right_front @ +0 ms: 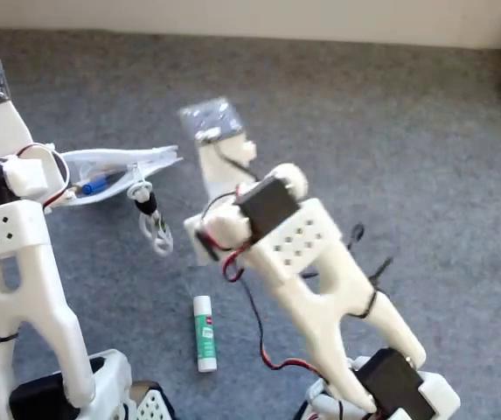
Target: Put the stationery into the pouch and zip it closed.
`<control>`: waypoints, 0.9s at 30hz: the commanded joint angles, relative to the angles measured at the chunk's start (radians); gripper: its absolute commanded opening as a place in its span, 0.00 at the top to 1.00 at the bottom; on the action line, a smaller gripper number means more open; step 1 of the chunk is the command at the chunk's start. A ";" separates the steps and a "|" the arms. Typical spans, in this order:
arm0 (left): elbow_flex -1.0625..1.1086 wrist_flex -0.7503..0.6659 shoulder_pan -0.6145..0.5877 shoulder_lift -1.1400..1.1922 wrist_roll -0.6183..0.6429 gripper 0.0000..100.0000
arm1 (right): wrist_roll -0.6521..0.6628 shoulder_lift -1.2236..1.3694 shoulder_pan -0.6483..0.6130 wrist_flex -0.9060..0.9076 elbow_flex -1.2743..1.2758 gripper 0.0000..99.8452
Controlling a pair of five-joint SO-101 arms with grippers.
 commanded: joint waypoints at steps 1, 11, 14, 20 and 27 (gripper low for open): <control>-0.007 -0.020 -0.054 -0.016 0.012 0.99 | -0.021 -0.042 -0.062 -0.186 0.170 0.81; -0.002 -0.040 -0.064 -0.018 0.012 0.99 | -0.103 -0.041 -0.168 -0.424 0.424 0.81; -0.001 -0.048 -0.085 -0.018 0.012 0.99 | -0.109 -0.041 -0.209 -0.496 0.489 0.81; -0.002 -0.048 -0.111 -0.018 0.012 0.99 | -0.104 -0.039 -0.252 -0.645 0.605 0.81; -0.002 -0.048 -0.110 -0.018 0.012 0.99 | -0.104 0.033 -0.249 -0.671 0.619 0.81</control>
